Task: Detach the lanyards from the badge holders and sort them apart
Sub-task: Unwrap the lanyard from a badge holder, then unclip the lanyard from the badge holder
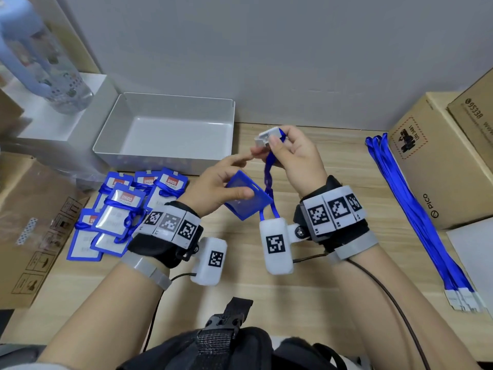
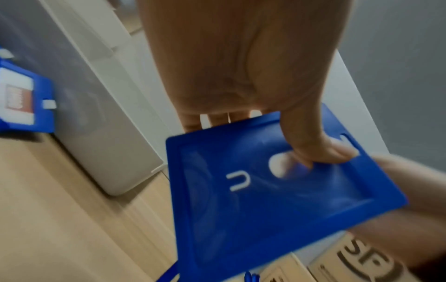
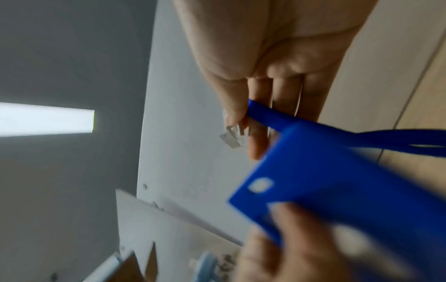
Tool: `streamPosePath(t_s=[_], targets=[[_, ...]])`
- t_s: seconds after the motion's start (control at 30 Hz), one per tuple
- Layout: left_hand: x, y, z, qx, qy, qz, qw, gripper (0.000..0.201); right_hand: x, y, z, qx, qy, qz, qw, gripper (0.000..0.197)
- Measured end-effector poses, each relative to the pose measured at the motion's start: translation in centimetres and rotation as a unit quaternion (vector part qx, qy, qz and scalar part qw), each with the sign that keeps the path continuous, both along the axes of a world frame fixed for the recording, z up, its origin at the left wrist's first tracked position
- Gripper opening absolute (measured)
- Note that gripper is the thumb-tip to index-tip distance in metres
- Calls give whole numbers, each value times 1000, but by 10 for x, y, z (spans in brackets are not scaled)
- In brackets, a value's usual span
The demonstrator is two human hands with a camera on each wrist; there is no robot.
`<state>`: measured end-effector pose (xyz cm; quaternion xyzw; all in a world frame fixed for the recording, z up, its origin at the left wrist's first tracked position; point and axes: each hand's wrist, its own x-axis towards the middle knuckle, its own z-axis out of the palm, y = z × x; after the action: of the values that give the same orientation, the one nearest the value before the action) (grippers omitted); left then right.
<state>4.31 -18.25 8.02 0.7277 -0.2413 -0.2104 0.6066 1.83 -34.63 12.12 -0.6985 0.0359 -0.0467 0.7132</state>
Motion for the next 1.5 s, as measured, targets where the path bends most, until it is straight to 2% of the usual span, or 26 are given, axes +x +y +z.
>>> streamPosePath(t_s=[0.07,0.13,0.17,0.27,0.3,0.4,0.47,0.53,0.63,0.7,0.77,0.87,0.93,1.03,1.13,1.2,1.37,1.5], targets=[[1,-10,4,34,-15,-60,998,19,1,6,7,92,8,52,994,15],[4,-17,6,71,-2,-100,992,8,3,9,13,139,11,79,987,19],[6,-17,4,98,0,-107,989,8,5,9,16,160,8,80,984,20],[16,-5,-5,123,31,-58,990,6,10,-2,22,180,-3,21,983,19],[20,3,-7,115,42,-18,992,14,11,-7,21,167,-3,-12,986,17],[35,24,-5,70,61,110,990,23,16,-23,7,102,10,-85,991,18],[48,31,5,-6,70,177,982,24,19,-25,-2,71,20,-110,991,19],[66,34,25,-111,84,213,967,23,27,-20,-6,66,17,-124,990,20],[97,39,59,-227,53,211,949,11,48,-1,0,79,-25,-137,987,15],[118,45,77,-234,10,221,947,12,69,16,7,68,-54,-134,987,17],[137,55,83,-205,-15,249,946,8,92,33,11,45,-46,-117,991,16],[157,71,66,-102,20,279,955,11,121,53,-2,-22,40,-78,996,9],[162,82,42,-29,74,280,957,15,127,58,-19,-85,121,-55,988,26],[156,90,11,20,107,297,949,15,117,55,-40,-91,163,-83,979,35],[136,80,-2,-14,127,302,945,12,104,42,-59,-95,201,-104,970,36],[121,66,-8,-51,143,278,948,11,92,32,-70,-77,219,-119,965,34],[79,15,-21,-144,211,234,938,16,53,-3,-84,-38,188,-206,960,30],[47,-35,-29,-188,257,207,925,18,-3,-54,-105,-69,178,-304,933,30]])
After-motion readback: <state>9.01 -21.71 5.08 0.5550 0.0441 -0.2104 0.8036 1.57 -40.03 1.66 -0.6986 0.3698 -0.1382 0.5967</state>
